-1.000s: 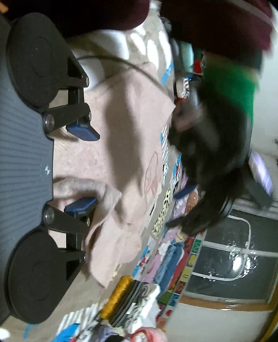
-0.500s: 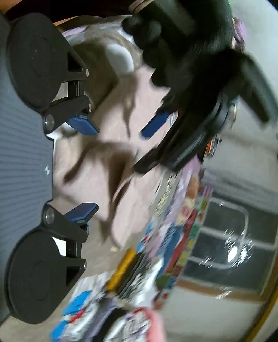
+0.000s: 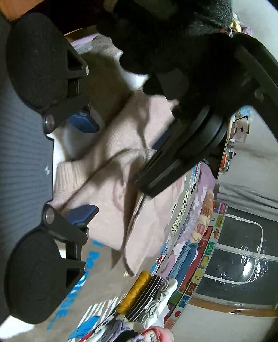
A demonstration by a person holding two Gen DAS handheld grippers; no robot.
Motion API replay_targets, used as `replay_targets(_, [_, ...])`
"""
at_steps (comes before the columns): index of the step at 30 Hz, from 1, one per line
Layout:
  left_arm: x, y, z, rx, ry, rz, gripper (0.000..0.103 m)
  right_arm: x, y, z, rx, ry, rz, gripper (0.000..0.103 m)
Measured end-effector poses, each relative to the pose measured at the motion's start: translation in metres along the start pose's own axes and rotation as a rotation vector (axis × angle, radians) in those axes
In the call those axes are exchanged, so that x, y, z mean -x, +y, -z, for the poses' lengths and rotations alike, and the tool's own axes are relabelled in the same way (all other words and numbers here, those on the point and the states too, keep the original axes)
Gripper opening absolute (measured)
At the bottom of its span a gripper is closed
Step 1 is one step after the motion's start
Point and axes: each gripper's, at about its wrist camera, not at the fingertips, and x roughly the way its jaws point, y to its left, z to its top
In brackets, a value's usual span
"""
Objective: Fold clothes
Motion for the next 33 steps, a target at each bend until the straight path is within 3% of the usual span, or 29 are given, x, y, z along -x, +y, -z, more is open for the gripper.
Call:
replay_targets(2, [-0.012,-0.017,-0.004,-0.146,0.009,-0.017,0.061,-0.001,0.0,0.0,-0.003,-0.007,-0.003,0.076])
replay_targets(8, [-0.048,-0.039,-0.031,-0.374,0.043,-0.07,0.059,-0.003,-0.001,0.001,-0.017,-0.023,-0.015,0.078])
replay_targets(11, [-0.063,-0.046,-0.052,-0.454,0.078,-0.069,0.057,-0.006,0.001,0.001,-0.004,-0.032,-0.014,0.078])
replay_targets(14, [-0.08,-0.047,-0.071,-0.473,0.123,-0.051,0.045,-0.009,0.003,0.002,0.01,-0.045,-0.01,0.078])
replay_targets(16, [-0.087,-0.04,-0.086,-0.42,0.15,-0.027,0.023,-0.01,0.004,0.002,0.017,-0.056,-0.008,0.077])
replay_targets(19, [-0.098,-0.014,-0.105,-0.214,0.187,0.028,0.01,-0.013,0.003,0.001,0.02,-0.073,-0.013,0.077])
replay_targets(23, [-0.104,0.031,-0.118,0.176,0.201,0.129,0.007,-0.017,0.002,0.001,0.01,-0.097,-0.019,0.077])
replay_targets(26, [-0.102,0.047,-0.12,0.36,0.169,0.13,0.007,-0.019,-0.006,0.0,-0.04,-0.108,-0.044,0.077])
replay_targets(28, [-0.101,0.05,-0.122,0.448,0.156,0.12,0.007,-0.018,-0.013,-0.001,-0.087,-0.108,-0.075,0.075])
replay_targets(33, [-0.103,0.03,-0.13,0.4,0.129,-0.01,0.007,-0.014,-0.027,0.003,-0.194,-0.114,-0.131,0.071])
